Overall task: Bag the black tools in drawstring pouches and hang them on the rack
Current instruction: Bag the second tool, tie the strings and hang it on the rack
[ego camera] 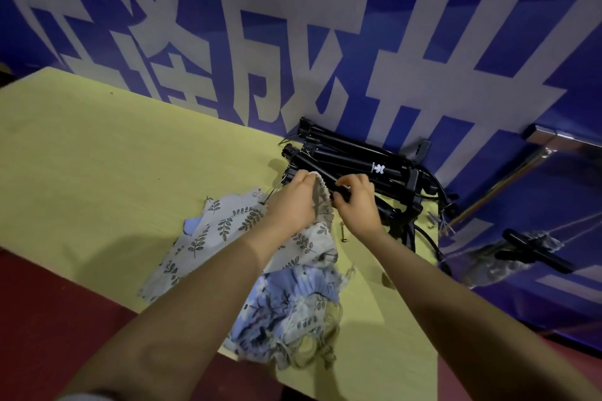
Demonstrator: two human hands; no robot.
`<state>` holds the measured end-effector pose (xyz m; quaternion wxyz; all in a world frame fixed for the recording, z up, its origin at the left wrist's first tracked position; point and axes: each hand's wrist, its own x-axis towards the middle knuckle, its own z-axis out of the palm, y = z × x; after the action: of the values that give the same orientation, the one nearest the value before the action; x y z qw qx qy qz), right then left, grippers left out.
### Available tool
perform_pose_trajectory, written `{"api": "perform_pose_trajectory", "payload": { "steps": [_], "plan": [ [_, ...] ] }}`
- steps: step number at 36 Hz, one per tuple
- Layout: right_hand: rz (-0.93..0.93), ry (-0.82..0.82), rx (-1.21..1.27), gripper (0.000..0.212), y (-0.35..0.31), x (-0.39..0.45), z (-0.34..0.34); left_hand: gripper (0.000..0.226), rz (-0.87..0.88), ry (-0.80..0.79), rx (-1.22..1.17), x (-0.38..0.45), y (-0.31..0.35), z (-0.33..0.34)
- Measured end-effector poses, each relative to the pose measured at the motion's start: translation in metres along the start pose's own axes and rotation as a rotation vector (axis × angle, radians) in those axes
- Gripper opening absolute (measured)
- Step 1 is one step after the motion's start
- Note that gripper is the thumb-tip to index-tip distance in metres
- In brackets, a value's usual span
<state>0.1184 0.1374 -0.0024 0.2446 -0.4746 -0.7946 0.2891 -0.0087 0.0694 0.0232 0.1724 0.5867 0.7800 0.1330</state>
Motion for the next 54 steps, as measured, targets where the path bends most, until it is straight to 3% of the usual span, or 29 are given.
{"api": "perform_pose_trajectory", "payload": {
  "steps": [4,8,14,18,34,39,45,54],
  "plan": [
    [0.063,-0.039,-0.160,0.038,0.016,0.024,-0.006,0.059,-0.024,0.001,0.049,0.015,0.003,0.001],
    [0.133,-0.192,-0.352,0.059,0.037,0.044,-0.009,0.052,-0.056,-0.020,0.062,0.025,0.001,0.005],
    [0.104,-0.368,-0.541,0.066,0.055,0.060,0.006,0.049,-0.083,-0.005,-0.003,0.034,-0.011,0.008],
    [0.072,-0.342,-0.622,0.059,0.057,0.069,0.012,0.049,-0.089,-0.004,0.006,0.038,-0.018,0.008],
    [0.017,-0.148,-0.556,0.047,0.029,0.041,-0.037,0.049,-0.065,-0.011,-0.025,0.029,-0.001,0.007],
    [0.018,-0.120,-0.552,0.054,0.030,0.011,-0.056,0.053,-0.052,-0.038,-0.072,0.016,0.004,0.002],
    [0.078,-0.059,-0.460,0.042,0.026,-0.028,-0.070,0.059,0.000,-0.003,-0.081,-0.003,0.015,0.005],
    [0.022,-0.015,-0.468,0.043,0.020,-0.076,-0.103,0.067,-0.049,0.017,-0.233,-0.018,0.021,0.000]
  ]
}}
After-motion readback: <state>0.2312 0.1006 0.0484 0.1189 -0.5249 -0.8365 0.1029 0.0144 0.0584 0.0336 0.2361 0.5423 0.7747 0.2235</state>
